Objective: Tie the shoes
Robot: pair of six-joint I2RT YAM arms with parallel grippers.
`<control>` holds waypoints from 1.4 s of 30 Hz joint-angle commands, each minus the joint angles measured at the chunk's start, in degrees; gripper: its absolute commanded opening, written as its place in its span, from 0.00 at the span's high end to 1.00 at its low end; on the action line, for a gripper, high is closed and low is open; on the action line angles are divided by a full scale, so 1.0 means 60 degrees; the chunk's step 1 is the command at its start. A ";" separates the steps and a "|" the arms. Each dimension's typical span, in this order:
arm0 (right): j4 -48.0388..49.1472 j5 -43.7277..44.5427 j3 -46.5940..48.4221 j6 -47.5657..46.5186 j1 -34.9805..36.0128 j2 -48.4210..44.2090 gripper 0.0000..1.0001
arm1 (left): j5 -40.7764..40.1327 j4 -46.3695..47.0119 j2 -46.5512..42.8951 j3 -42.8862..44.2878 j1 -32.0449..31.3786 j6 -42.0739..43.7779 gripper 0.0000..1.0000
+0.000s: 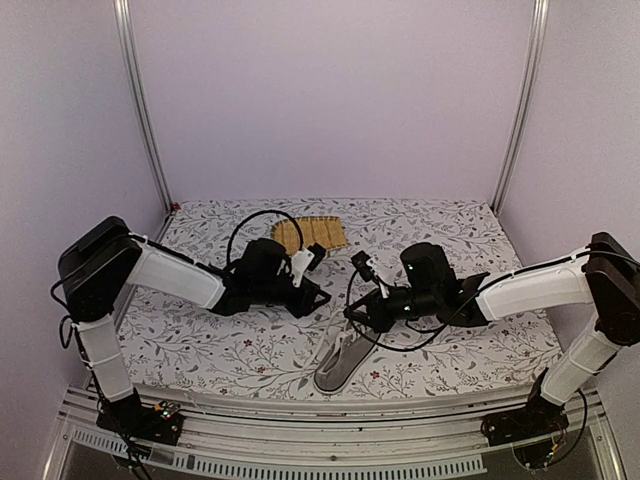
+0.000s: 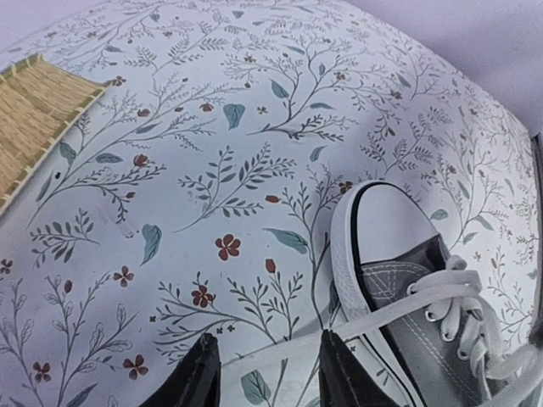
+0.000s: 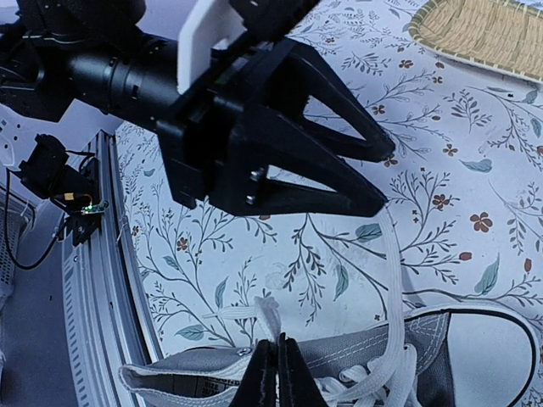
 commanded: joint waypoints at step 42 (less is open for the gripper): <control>0.0326 -0.0408 0.0228 0.0155 0.0064 -0.0164 0.98 | 0.2203 0.1701 0.1241 -0.1648 -0.0497 -0.0566 1.00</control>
